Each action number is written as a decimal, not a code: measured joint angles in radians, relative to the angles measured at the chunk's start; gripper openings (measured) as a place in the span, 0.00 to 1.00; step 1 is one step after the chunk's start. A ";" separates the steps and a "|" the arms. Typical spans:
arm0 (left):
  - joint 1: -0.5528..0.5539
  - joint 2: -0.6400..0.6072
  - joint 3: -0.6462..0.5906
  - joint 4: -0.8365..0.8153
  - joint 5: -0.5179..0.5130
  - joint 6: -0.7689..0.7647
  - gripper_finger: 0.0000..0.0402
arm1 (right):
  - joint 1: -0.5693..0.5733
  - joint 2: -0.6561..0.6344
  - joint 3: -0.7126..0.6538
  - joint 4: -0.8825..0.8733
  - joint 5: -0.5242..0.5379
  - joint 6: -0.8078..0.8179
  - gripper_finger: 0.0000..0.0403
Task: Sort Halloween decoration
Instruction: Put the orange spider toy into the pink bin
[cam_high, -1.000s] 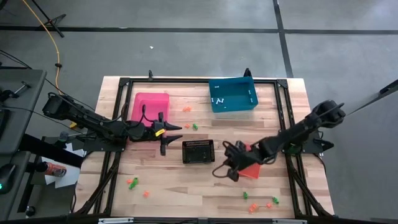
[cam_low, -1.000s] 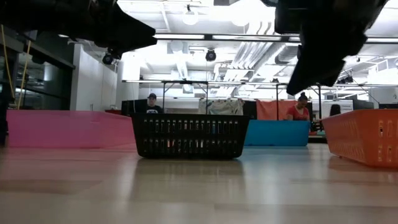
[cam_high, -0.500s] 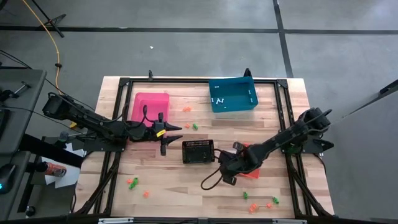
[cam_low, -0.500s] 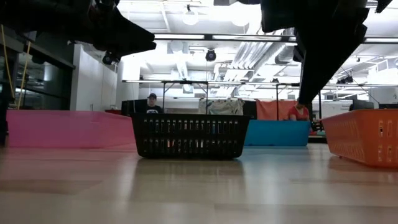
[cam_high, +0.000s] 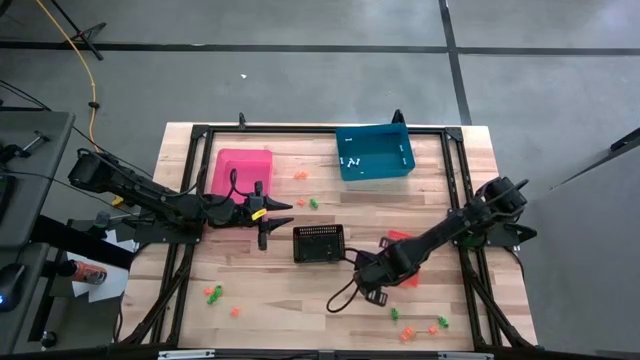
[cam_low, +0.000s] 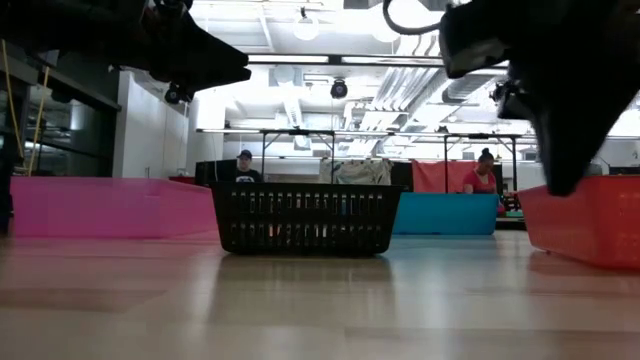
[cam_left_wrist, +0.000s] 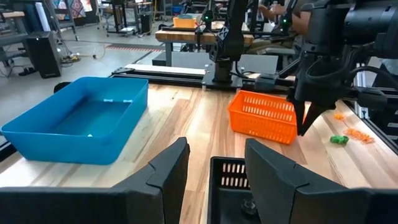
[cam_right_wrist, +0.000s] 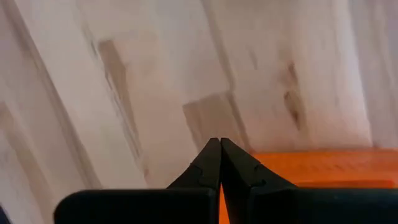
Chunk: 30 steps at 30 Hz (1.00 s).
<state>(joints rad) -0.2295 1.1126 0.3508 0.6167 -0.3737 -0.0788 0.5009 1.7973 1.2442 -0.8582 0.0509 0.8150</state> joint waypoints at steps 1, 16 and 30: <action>0.000 0.000 0.000 0.000 0.000 0.001 0.36 | 0.003 0.000 0.000 -0.008 -0.007 0.003 0.00; 0.000 0.000 0.000 0.032 0.000 0.003 0.36 | 0.010 -0.007 0.029 -0.100 0.081 -0.044 0.00; 0.000 0.000 0.001 -0.021 0.000 0.036 0.36 | -0.224 -0.201 -0.119 -0.012 0.514 -0.260 0.00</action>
<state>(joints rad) -0.2295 1.1122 0.3515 0.5954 -0.3737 -0.0432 0.2773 1.5959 1.1247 -0.8703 0.5645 0.5547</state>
